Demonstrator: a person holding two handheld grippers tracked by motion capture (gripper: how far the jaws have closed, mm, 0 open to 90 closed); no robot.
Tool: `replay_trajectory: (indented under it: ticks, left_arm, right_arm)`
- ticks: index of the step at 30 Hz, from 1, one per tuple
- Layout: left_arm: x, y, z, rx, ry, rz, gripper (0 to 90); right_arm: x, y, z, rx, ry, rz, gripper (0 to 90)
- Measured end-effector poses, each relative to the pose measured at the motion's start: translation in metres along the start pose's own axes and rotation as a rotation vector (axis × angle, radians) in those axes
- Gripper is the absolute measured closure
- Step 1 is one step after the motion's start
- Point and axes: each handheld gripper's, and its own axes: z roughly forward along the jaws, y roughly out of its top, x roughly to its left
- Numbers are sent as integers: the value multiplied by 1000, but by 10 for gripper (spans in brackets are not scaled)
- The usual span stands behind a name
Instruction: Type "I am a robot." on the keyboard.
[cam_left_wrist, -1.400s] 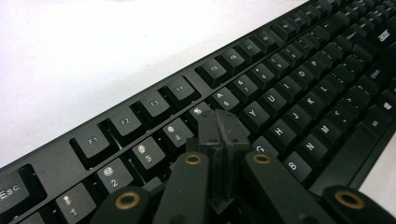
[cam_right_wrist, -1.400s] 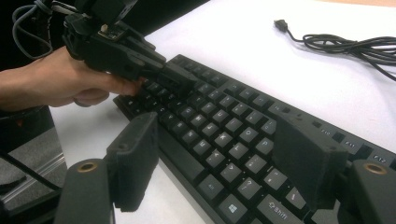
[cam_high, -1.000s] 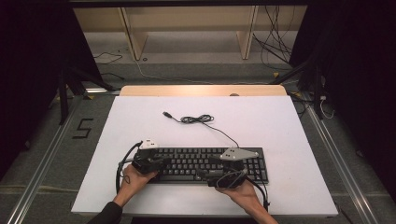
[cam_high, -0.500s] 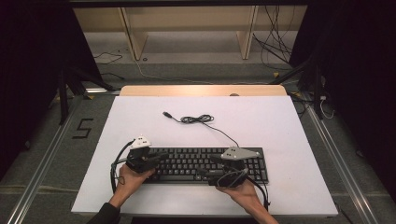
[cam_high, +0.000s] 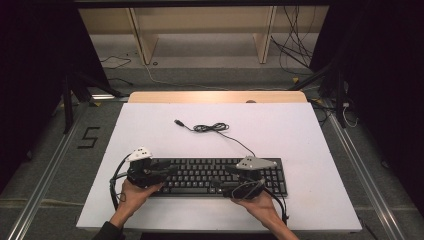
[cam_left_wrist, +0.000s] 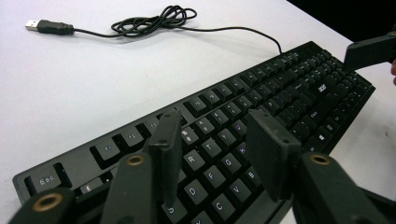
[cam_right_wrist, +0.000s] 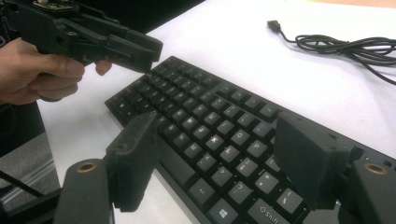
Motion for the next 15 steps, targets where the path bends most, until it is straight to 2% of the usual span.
replay_trajectory:
  ticks: [6, 15]
  left_arm:
    - [-1, -2, -5, -24, -15, -6, 418]
    - [-5, -6, -12, -57, -32, -17, 303]
  right_arm:
    - [-1, 0, 5, 15, 1, -3, 314]
    - [-4, 4, 13, 31, -2, -9, 307]
